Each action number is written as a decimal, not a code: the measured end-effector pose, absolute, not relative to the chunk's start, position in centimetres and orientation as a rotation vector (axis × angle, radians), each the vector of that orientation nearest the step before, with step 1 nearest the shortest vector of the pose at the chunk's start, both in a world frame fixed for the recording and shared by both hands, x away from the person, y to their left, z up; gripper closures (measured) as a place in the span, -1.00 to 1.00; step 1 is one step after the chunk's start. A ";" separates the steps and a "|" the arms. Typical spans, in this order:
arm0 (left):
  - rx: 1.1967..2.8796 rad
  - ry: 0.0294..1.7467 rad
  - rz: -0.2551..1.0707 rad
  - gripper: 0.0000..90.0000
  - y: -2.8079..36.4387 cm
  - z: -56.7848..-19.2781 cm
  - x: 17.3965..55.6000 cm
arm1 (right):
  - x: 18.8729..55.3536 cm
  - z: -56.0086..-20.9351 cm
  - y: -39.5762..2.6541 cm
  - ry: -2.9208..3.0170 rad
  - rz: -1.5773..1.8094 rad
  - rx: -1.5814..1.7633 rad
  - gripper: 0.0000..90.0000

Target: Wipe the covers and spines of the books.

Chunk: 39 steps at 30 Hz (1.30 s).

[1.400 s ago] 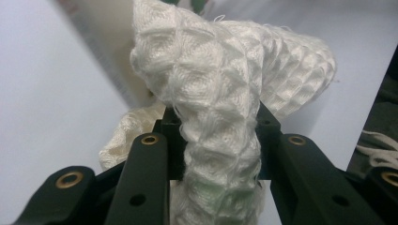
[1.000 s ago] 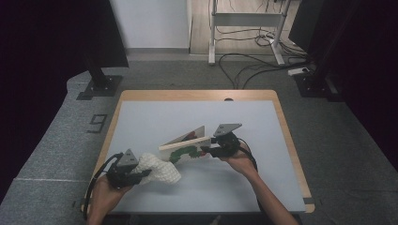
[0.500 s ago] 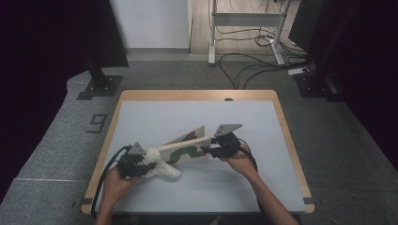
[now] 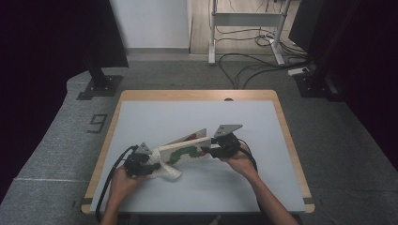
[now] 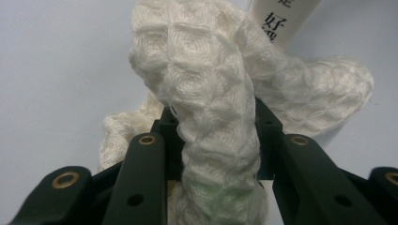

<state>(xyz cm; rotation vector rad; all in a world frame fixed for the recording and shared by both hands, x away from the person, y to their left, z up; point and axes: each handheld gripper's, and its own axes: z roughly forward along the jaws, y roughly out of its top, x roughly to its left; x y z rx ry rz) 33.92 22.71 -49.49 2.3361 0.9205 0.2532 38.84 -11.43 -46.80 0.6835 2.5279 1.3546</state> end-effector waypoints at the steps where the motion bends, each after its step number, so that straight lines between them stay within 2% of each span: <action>1: 2.332 0.918 0.258 0.48 22.7 -49.5 33.9 | 38.8 -46.8 -11.4 2.527 1.356 0.685 0.22; 23: 2.284 0.821 0.387 0.52 22.6 -43.4 32.2 | 38.7 -46.8 -11.4 2.525 1.357 0.687 0.21; 31: 2.247 0.835 0.322 0.52 22.9 -44.8 32.4 | 38.8 -46.9 -11.4 2.520 1.361 0.692 0.21; 39: 2.287 0.861 0.280 0.51 22.6 -47.2 32.8 | 38.8 -46.9 -11.4 2.519 1.361 0.692 0.21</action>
